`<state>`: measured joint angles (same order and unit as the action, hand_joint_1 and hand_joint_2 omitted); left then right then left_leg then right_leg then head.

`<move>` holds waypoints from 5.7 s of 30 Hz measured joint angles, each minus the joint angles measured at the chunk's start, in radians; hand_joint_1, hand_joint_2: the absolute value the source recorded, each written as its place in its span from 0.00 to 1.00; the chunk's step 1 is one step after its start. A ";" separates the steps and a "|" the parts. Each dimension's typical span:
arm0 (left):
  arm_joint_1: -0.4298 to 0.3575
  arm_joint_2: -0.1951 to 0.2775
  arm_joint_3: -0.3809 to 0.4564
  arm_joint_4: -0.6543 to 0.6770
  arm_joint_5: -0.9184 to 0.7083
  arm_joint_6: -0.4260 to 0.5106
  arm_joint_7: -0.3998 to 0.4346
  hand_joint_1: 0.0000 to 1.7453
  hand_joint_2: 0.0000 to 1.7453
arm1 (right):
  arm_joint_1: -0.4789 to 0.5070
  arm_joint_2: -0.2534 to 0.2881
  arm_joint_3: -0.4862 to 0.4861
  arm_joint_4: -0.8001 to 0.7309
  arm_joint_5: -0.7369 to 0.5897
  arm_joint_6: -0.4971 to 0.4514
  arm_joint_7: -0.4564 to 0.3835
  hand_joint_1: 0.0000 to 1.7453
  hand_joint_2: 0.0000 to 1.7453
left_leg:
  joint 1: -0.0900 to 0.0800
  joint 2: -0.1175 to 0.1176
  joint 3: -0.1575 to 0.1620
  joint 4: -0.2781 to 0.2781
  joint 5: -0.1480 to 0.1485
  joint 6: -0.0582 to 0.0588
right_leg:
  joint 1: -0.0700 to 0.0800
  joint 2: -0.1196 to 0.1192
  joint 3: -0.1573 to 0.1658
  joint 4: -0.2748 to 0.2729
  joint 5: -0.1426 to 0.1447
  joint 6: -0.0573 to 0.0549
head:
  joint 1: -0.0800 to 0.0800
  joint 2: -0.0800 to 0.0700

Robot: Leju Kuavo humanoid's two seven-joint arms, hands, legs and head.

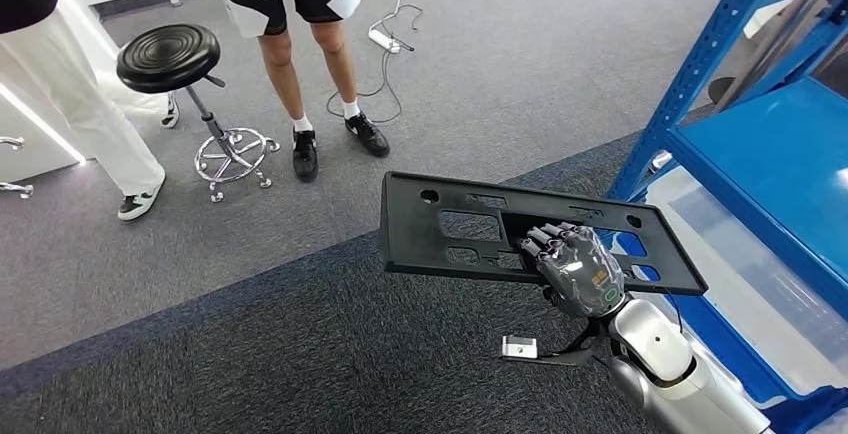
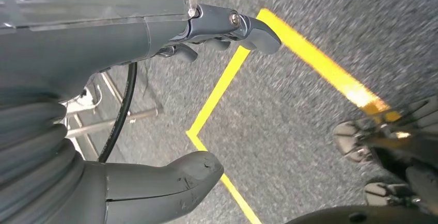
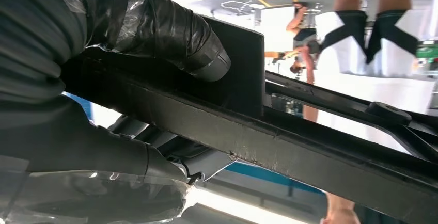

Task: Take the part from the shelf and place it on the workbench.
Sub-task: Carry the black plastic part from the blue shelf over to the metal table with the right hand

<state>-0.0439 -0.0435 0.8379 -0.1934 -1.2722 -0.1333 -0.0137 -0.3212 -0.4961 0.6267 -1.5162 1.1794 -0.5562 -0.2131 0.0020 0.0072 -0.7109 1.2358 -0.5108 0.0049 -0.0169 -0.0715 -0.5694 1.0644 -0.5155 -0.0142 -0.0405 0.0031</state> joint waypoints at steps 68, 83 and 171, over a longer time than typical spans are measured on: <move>-0.013 -0.010 0.024 0.000 -0.036 0.052 0.104 0.00 1.00 | -0.192 -0.014 0.053 -0.008 -0.097 0.136 -0.011 1.00 1.00 | -0.041 0.046 0.092 -0.217 0.082 0.055 | 0.012 -0.054 0.029 -0.018 -0.016 0.019 | -0.009 0.000; -0.019 0.010 0.032 0.000 -0.003 0.057 0.130 0.00 1.00 | -0.312 0.095 0.126 0.034 -0.064 0.240 0.029 1.00 1.00 | 0.000 -0.128 0.083 -0.178 0.056 0.013 | -0.020 0.123 -0.042 0.010 0.029 0.032 | -0.010 0.000; 0.087 0.219 0.066 0.170 0.135 -0.269 -0.183 0.00 1.00 | -0.584 0.178 0.216 0.297 -0.102 0.317 0.063 1.00 1.00 | 0.009 0.012 0.084 -0.210 0.084 0.005 | 0.001 -0.027 0.040 -0.061 0.007 0.034 | -0.017 0.000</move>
<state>0.0434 0.1756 0.9042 -0.0233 -1.1377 -0.4019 -0.1967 -0.9057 -0.3186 0.8424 -1.2195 1.0774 -0.2392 -0.1500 0.0107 0.0192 -0.6267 1.0255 -0.4270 0.0094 -0.0164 -0.0989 -0.5290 1.0036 -0.5082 0.0199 -0.0576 0.0029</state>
